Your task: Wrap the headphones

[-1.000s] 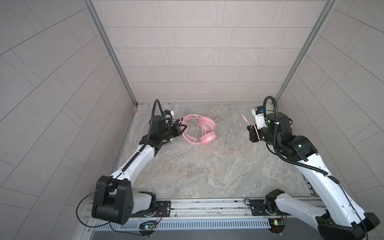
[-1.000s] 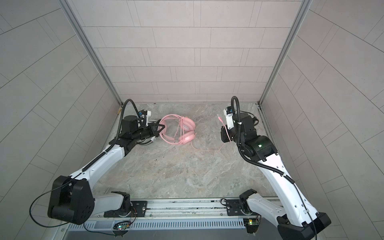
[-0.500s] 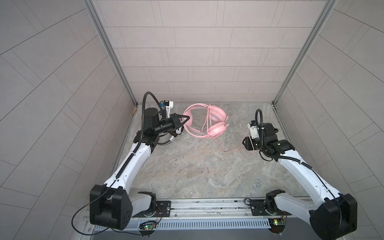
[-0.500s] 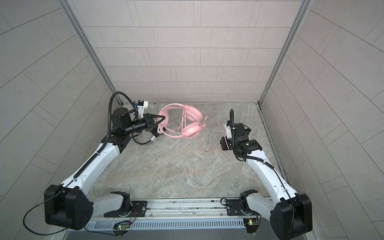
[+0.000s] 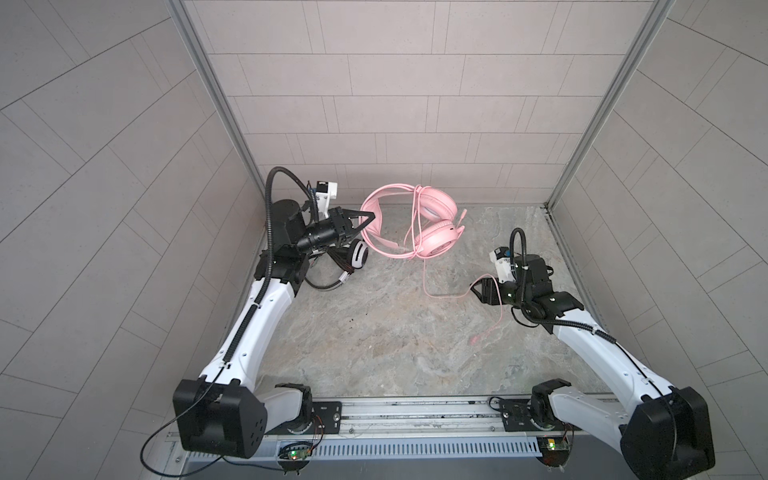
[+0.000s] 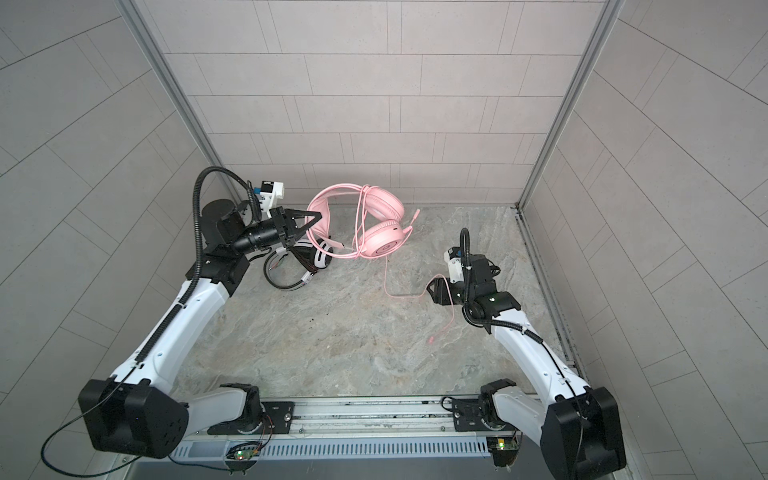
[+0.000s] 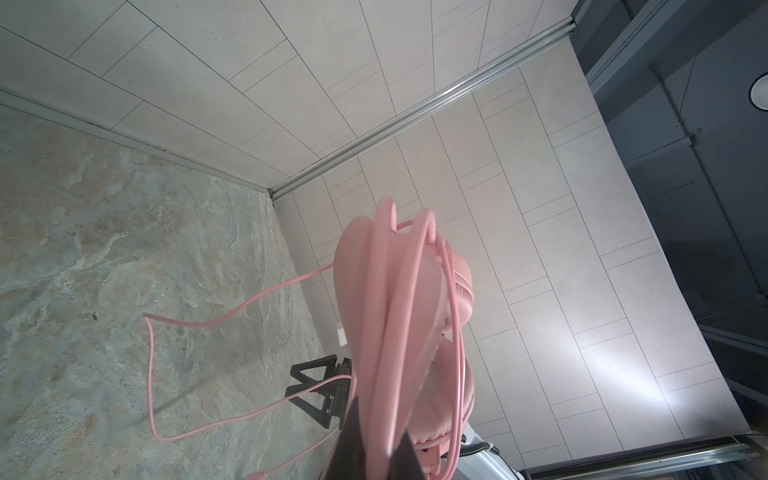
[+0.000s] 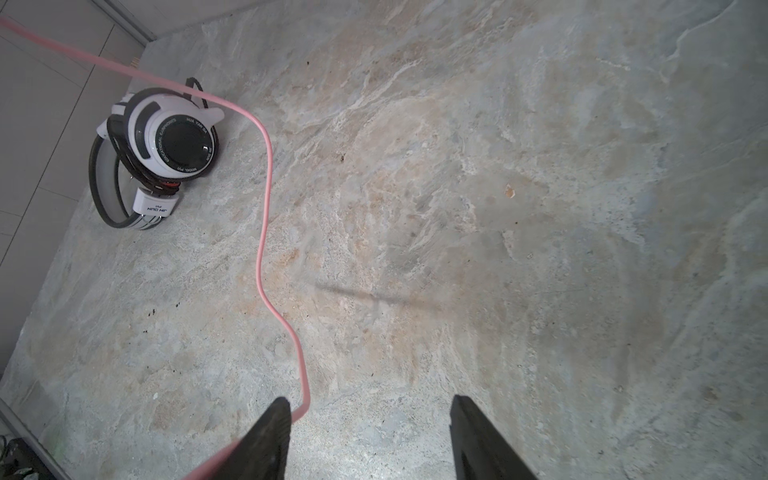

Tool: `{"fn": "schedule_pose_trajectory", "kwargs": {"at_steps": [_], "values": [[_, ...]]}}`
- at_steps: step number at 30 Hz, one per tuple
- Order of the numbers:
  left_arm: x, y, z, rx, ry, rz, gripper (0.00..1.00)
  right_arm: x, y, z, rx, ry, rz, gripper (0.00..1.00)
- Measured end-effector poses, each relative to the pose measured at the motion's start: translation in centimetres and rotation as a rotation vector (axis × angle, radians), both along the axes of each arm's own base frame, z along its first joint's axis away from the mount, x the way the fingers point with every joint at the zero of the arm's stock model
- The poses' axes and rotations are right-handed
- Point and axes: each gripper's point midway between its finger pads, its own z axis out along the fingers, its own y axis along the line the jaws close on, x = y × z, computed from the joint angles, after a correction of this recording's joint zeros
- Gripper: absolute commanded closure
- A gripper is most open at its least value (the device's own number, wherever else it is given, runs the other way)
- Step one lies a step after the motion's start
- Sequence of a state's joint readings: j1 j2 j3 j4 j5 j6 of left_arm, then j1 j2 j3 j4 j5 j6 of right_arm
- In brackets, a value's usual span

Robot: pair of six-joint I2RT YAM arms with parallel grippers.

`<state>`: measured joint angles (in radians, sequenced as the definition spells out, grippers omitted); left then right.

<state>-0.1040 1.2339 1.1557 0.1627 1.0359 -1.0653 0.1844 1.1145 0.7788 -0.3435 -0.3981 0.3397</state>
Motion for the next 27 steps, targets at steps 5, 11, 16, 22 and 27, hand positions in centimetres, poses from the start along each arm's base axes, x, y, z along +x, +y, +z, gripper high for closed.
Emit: {"fn": "schedule_pose_trajectory", "kwargs": {"at_steps": [5,11,16,22,27], "values": [[0.6,1.2,0.8,0.001,-0.005,0.047,1.0,4.7,0.0,0.6,-0.057,0.125,0.005,0.36],[1.6,2.9,0.5,0.015,0.011,0.111,1.0,2.7,-3.7,-6.6,-0.38,0.37,-0.077,0.34],[1.9,3.7,0.0,0.026,0.028,0.135,1.0,1.8,-8.8,-5.7,-0.629,0.417,-0.21,0.33],[1.9,4.3,0.0,0.029,0.029,0.151,1.0,3.3,-13.2,-0.1,-0.741,0.289,-0.392,0.32],[1.8,5.3,0.5,0.024,0.017,0.169,1.0,2.1,-15.3,3.0,-0.785,0.188,-0.462,0.33]]}}
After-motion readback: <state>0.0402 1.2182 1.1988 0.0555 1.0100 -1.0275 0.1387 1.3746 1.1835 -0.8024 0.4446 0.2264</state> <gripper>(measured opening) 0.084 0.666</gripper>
